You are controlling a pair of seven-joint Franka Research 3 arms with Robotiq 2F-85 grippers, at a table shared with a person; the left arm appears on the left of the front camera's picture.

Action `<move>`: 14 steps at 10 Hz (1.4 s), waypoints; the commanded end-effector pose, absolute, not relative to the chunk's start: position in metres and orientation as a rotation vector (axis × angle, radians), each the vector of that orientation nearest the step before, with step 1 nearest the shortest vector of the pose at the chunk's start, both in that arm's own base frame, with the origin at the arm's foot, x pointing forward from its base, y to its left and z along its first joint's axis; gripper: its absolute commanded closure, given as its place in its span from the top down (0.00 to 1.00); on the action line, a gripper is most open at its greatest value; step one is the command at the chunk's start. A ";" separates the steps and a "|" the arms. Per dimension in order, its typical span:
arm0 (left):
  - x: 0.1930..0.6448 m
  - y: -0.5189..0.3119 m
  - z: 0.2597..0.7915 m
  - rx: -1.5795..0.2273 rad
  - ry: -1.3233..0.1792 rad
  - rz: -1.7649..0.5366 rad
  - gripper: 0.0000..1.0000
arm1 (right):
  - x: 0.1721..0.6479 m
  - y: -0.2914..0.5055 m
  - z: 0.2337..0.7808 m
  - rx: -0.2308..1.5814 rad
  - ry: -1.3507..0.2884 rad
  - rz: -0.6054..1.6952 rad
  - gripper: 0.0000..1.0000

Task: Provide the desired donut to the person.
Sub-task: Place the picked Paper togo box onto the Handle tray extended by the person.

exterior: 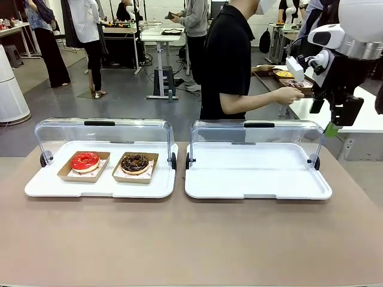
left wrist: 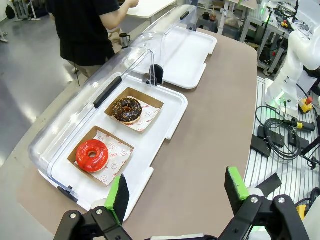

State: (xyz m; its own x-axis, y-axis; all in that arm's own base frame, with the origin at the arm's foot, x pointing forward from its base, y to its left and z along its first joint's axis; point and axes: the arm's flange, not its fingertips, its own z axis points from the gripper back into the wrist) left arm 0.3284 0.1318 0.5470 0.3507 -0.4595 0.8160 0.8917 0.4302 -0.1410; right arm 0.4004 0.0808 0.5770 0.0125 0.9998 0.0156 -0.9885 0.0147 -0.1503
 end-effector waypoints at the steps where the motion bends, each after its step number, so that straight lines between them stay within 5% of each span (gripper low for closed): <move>1: 0.328 0.132 0.546 -0.661 -0.805 -0.968 1.00 | 0.398 0.079 0.577 -0.101 -0.126 1.553 1.00; 2: 0.328 0.132 0.546 -0.661 -0.805 -0.968 1.00 | 0.400 0.081 0.577 -0.107 -0.130 1.554 1.00; 5: 0.328 0.132 0.546 -0.661 -0.805 -0.968 1.00 | 0.454 -0.024 0.569 0.638 -0.395 1.486 1.00; 7: 0.328 0.132 0.546 -0.661 -0.805 -0.968 1.00 | 0.467 -0.078 0.569 0.961 -0.690 1.507 1.00; 10: 0.328 0.132 0.546 -0.661 -0.805 -0.968 1.00 | 0.456 -0.131 0.551 1.103 -1.009 1.367 1.00; 14: 0.328 0.132 0.546 -0.661 -0.805 -0.968 1.00 | 0.401 -0.153 0.537 1.045 -0.953 1.181 1.00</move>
State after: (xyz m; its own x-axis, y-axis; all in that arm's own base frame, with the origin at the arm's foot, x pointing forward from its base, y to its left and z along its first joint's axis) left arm 0.3283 0.1321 0.5469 0.3515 -0.4591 0.8159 0.8913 0.4307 -0.1416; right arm 0.4174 -0.1712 0.5319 0.0985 0.2119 0.9723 -0.9942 0.0640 0.0867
